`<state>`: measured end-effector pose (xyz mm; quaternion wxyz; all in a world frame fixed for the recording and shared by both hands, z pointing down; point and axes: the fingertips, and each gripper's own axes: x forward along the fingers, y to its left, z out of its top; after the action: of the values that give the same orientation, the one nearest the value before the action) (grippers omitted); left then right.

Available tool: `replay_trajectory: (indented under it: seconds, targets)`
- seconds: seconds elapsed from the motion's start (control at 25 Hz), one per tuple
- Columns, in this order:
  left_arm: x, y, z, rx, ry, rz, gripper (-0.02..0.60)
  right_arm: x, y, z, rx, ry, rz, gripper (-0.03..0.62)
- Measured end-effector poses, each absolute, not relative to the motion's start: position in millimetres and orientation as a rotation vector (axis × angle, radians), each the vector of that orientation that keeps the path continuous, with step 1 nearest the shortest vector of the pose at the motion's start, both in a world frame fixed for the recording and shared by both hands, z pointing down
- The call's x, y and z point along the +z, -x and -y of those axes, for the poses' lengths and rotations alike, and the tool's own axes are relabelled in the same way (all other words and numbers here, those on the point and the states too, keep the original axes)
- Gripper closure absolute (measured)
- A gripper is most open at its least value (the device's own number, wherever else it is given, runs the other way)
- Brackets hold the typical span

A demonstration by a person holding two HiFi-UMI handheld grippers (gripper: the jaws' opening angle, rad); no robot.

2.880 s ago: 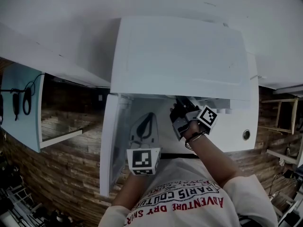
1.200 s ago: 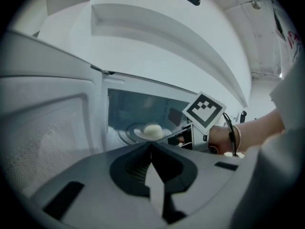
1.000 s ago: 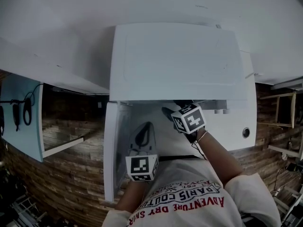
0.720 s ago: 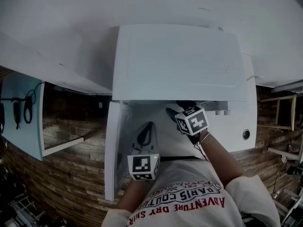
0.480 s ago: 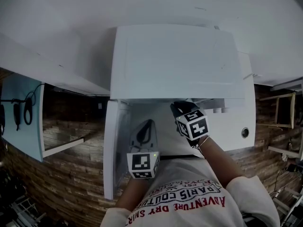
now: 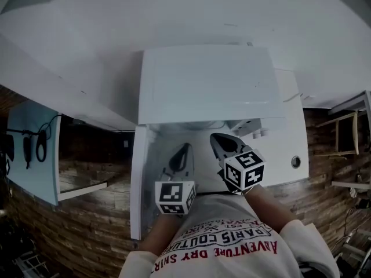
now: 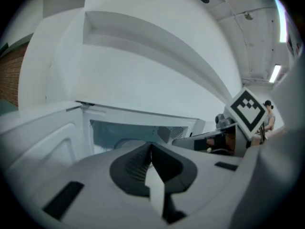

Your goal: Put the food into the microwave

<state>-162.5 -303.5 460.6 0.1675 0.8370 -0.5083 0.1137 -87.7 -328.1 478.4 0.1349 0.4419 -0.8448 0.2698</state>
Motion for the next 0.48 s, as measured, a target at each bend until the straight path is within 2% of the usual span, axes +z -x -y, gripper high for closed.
replay_trajectory:
  seconds: [0.28, 0.48]
  targets:
    - [398.5, 158.8, 308.8, 0.255, -2.550, 1.485, 0.575, 404.8, 85.0, 316.5, 0.474, -1.404, 2.567, 0.582]
    - [372.9, 158.9, 308.3, 0.222, -2.622, 1.494, 0.575, 383.6, 80.6, 310.1, 0.450, -1.449, 2.617, 0.582]
